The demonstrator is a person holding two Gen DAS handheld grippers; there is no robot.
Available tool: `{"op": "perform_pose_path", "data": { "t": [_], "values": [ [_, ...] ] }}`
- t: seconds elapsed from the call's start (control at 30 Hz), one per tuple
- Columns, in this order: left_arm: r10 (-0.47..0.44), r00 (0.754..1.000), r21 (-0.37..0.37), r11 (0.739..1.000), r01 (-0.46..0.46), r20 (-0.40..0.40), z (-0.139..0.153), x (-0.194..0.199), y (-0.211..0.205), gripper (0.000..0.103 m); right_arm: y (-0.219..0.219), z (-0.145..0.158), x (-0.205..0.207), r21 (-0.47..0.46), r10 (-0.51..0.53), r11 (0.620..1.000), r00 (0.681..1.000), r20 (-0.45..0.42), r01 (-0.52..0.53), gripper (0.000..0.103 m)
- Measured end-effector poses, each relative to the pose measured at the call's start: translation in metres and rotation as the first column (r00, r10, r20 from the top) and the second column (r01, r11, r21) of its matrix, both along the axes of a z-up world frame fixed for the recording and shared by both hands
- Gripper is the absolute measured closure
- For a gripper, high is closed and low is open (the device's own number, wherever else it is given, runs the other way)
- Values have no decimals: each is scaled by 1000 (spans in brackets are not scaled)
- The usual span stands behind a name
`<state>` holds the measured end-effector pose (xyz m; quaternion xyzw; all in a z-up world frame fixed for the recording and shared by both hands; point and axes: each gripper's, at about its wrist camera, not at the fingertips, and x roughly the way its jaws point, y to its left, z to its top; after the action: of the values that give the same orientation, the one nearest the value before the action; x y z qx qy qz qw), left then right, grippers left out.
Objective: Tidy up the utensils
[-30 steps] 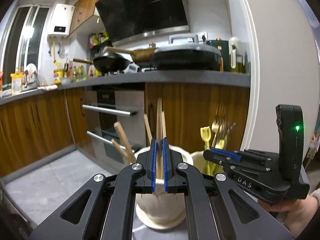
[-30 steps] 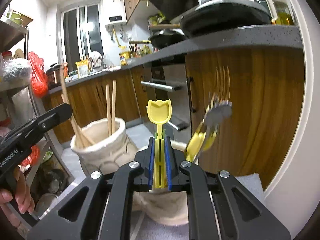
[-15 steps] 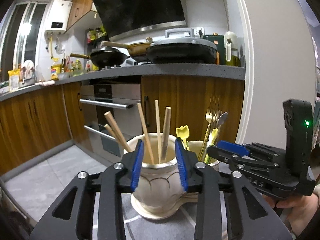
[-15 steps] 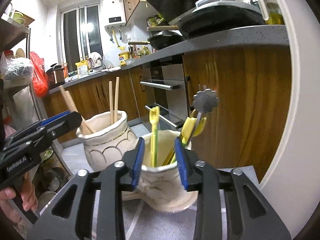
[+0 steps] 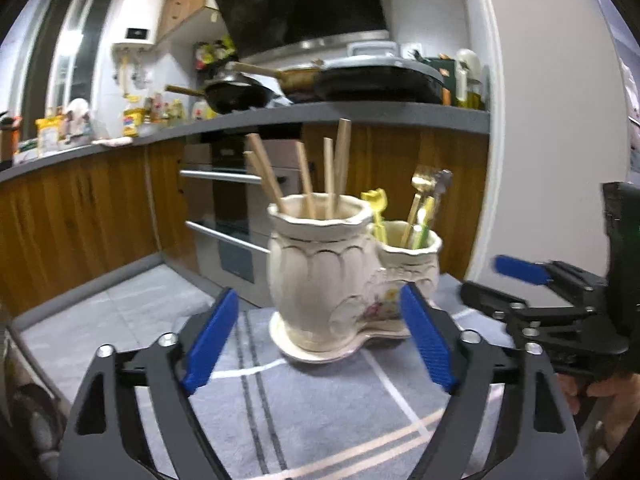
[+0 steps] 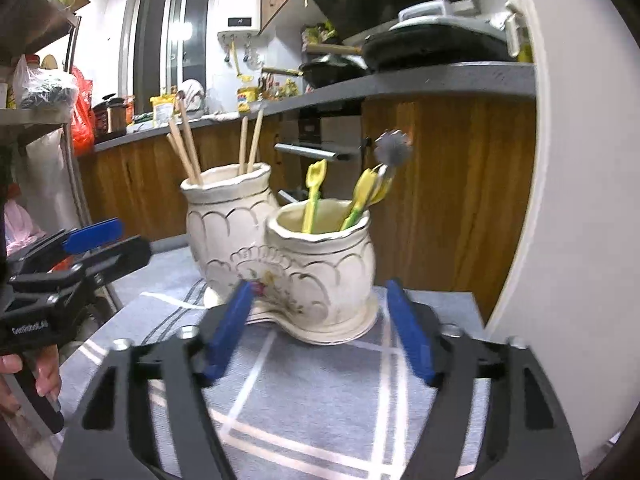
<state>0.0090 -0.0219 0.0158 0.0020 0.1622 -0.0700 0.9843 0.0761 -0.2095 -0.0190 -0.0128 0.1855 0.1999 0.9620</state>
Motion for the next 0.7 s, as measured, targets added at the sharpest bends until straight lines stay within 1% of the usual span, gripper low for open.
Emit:
{"op": "perform_pose_path", "data": {
  "t": [0.03, 0.07, 0.1, 0.13, 0.17, 0.2, 0.3, 0.47, 0.57, 0.7],
  "values": [
    [19, 1000, -10, 1000, -19, 17, -2, -3, 3, 15, -4, 1, -1, 9, -9, 1000, 1000, 7, 9, 24],
    [36, 999, -23, 999, -35, 27, -4, -5, 5, 10, -7, 1, -2, 16, -15, 1000, 1000, 11, 15, 20],
    [47, 998, -35, 998, -46, 30, -6, -6, 8, 9, -10, 2, -3, 27, -26, 999, 999, 20, 26, 15],
    [49, 998, -37, 998, -48, 26, -6, -4, 9, 9, -12, 2, -2, 32, -30, 999, 999, 25, 29, 14],
    [48, 999, -29, 998, -48, 16, -7, -2, 8, 9, -14, 2, -3, 32, -39, 999, 999, 33, 38, 14],
    [48, 999, -6, 999, -48, 13, -7, -1, 8, 9, -16, 2, -2, 30, -47, 998, 998, 37, 46, 14],
    [66, 996, 47, 997, -69, 61, -7, -7, 8, 8, -18, 0, -2, 43, -54, 998, 997, 56, 52, 9],
    [44, 997, 91, 995, -50, 70, -10, -9, 8, 8, -13, -7, -5, 20, -37, 999, 995, 88, 35, 9],
    [28, 997, 107, 994, -36, 77, -13, -11, 6, 8, -9, -7, -8, 9, -18, 1000, 995, 96, 17, 8],
    [2, 999, 115, 993, -7, 49, -16, -7, 3, 7, -10, -7, -6, 14, -39, 999, 996, 84, 38, 7]
  ]
}}
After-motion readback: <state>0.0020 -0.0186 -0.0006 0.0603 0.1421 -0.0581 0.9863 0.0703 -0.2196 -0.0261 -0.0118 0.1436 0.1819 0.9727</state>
